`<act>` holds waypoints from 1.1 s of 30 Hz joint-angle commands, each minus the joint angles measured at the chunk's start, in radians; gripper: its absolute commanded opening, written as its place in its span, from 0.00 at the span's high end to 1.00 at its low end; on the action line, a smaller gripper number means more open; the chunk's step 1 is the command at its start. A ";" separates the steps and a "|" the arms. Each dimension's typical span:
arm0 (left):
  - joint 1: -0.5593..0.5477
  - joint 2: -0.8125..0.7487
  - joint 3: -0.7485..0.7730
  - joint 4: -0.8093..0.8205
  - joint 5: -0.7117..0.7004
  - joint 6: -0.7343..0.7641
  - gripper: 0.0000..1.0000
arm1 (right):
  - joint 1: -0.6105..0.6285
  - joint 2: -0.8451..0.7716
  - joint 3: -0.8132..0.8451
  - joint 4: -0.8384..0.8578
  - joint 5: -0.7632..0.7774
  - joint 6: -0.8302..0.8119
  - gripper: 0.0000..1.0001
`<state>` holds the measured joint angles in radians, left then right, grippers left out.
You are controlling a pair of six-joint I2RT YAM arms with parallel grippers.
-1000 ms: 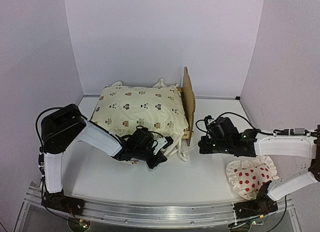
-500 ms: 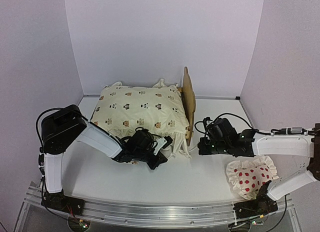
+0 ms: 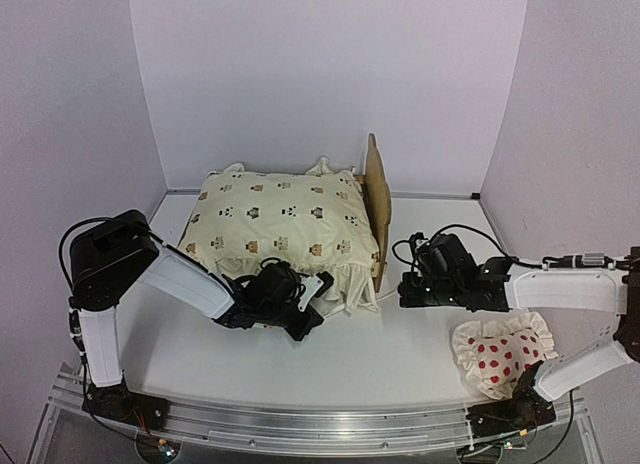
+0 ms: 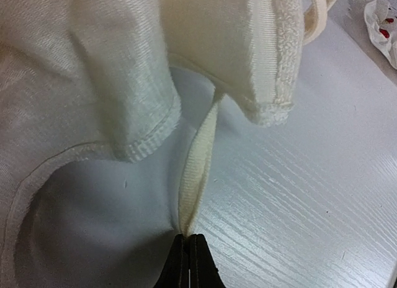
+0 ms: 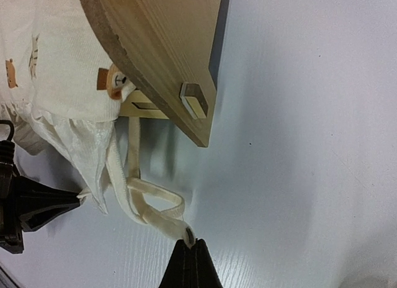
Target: Set up the pet bed
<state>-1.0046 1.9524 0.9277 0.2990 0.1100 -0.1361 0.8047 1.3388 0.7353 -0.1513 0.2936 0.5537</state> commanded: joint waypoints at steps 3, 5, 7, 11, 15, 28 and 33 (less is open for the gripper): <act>0.002 -0.093 -0.025 -0.129 -0.163 -0.079 1.00 | -0.037 -0.016 0.017 0.009 -0.010 -0.002 1.00; 0.004 -0.114 -0.029 -0.153 -0.193 -0.090 1.00 | -0.047 -0.018 0.015 0.009 -0.015 -0.001 1.00; 0.009 -0.139 -0.036 -0.174 -0.218 -0.107 1.00 | -0.056 -0.018 0.012 0.009 -0.020 0.000 1.00; 0.017 -0.182 -0.048 -0.208 -0.253 -0.127 1.00 | -0.075 -0.019 0.013 0.009 -0.027 0.000 1.00; 0.026 -0.215 -0.058 -0.241 -0.289 -0.141 1.00 | -0.090 -0.019 0.016 0.008 -0.033 -0.001 1.00; 0.104 -0.378 -0.113 -0.384 -0.357 -0.213 1.00 | -0.231 0.007 0.075 0.000 -0.126 -0.010 1.00; 0.154 -0.447 -0.169 -0.428 -0.380 -0.231 1.00 | -0.298 0.057 0.139 -0.003 -0.197 -0.005 1.00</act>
<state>-0.8887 1.5699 0.7969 -0.0617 -0.2222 -0.3315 0.5476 1.3586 0.7963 -0.1583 0.1700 0.5499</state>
